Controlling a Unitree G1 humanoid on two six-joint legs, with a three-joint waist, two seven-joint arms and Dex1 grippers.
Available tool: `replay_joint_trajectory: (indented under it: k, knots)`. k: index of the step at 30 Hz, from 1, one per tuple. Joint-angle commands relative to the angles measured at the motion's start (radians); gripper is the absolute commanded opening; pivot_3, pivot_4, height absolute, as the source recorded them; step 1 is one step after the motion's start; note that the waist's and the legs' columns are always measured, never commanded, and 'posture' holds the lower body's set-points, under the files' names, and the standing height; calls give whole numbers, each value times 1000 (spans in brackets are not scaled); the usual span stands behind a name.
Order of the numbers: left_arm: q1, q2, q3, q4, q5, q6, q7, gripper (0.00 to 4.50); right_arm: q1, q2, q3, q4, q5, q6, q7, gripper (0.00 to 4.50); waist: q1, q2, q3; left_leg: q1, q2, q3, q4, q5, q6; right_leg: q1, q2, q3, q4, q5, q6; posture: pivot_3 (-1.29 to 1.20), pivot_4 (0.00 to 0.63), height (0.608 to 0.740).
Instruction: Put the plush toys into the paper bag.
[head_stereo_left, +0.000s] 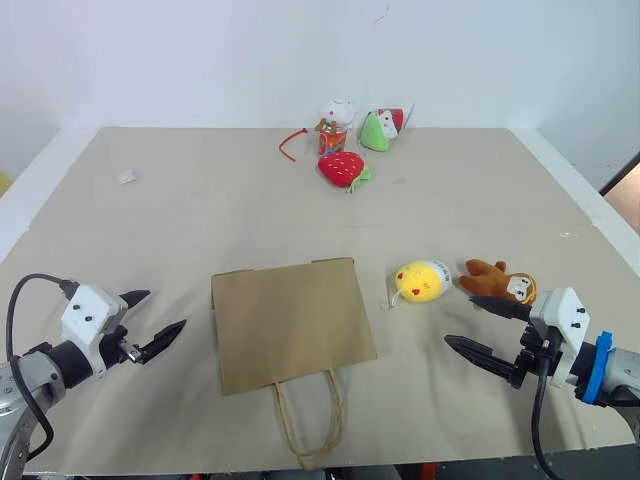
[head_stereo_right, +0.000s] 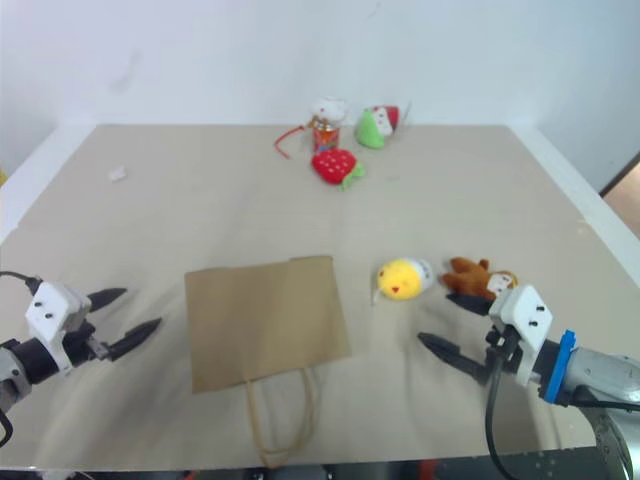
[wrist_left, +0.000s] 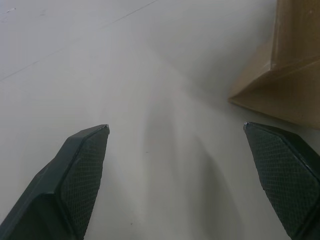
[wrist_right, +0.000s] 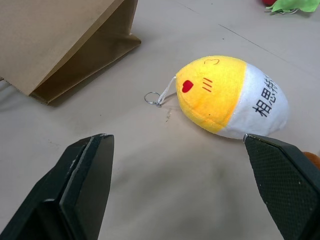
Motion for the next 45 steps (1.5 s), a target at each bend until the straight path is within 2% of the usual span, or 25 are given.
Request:
replay_joint_trajectory:
  k: [1, 11, 15, 18, 21, 25, 29, 32, 36, 45]
  knots:
    - [-39, 8, 8, -10, 4, -19, 2, 4442, -27, -5, -22, 4, 6, 0, -8, 4500, 0, 0, 0, 0, 0, 0, 0, 0, 0, 0, 0, 0, 0, 0, 0, 0, 150, 740]
    - [-109, -1, -30, -2, 11, -23, 8, 4442, -42, 12, -7, 21, 8, -3, -11, 4500, 0, 0, 0, 0, 0, 0, 0, 0, 0, 1, 0, -1, 0, 0, 0, 0, 150, 740]
    - [-147, 34, -70, -34, 60, -101, -31, 4442, -110, -5, 37, -33, 48, 21, 8, 4500, 0, 0, 0, 0, 0, 0, 0, 0, 0, 1, 0, -1, 0, 0, 0, 0, 150, 740]
    - [-201, 53, -76, -53, 63, -112, -39, 4442, -233, -33, 117, -84, 115, 89, 44, 4500, -1, 0, 0, 1, 0, 0, 1, 0, 0, 1, 1, -2, 2, 0, 0, 0, 150, 740]
    - [-272, 65, -92, -64, 63, -128, -52, 4442, -412, -36, 259, -153, 215, 190, 111, 4500, -3, 0, 1, 3, 1, 2, 2, 1, 1, 1, 2, -2, 3, 0, 0, 0, 150, 740]
    - [-307, 85, -165, -128, 72, -173, -116, 4442, -511, -45, 373, -193, 257, 236, 212, 4500, 3, -1, 0, 4, 3, 1, 2, 1, 1, 2, 2, -4, 5, 1, 1, 0, 150, 740]
    - [-293, 134, -278, -177, 134, -311, -243, 4442, -553, -42, 435, -183, 238, 215, 283, 4500, 5, -1, 0, 0, 0, 1, 1, -2, 1, 1, 1, -5, 5, 0, 2, 0, 150, 740]
    - [-311, 135, -246, -94, 135, -304, -225, 4442, -561, -47, 455, -149, 184, 167, 320, 4500, 4, -1, 0, 0, -1, 1, 2, -5, 2, 1, -1, -4, 5, 0, 5, 0, 150, 740]
    - [-307, 123, -198, 8, 140, -317, -198, 4442, -587, -21, 457, -122, 156, 163, 291, 4500, 2, -1, 0, 1, 2, 0, 2, -5, 2, 1, 1, -6, 6, 0, 6, 0, 150, 740]
    - [-450, 65, -237, 227, 195, -403, -149, 4442, -572, 3, 466, -120, 107, 146, 262, 4500, 3, -2, 0, 2, 2, -1, 5, -5, 2, 2, 1, -9, 8, -1, 3, 0, 150, 740]
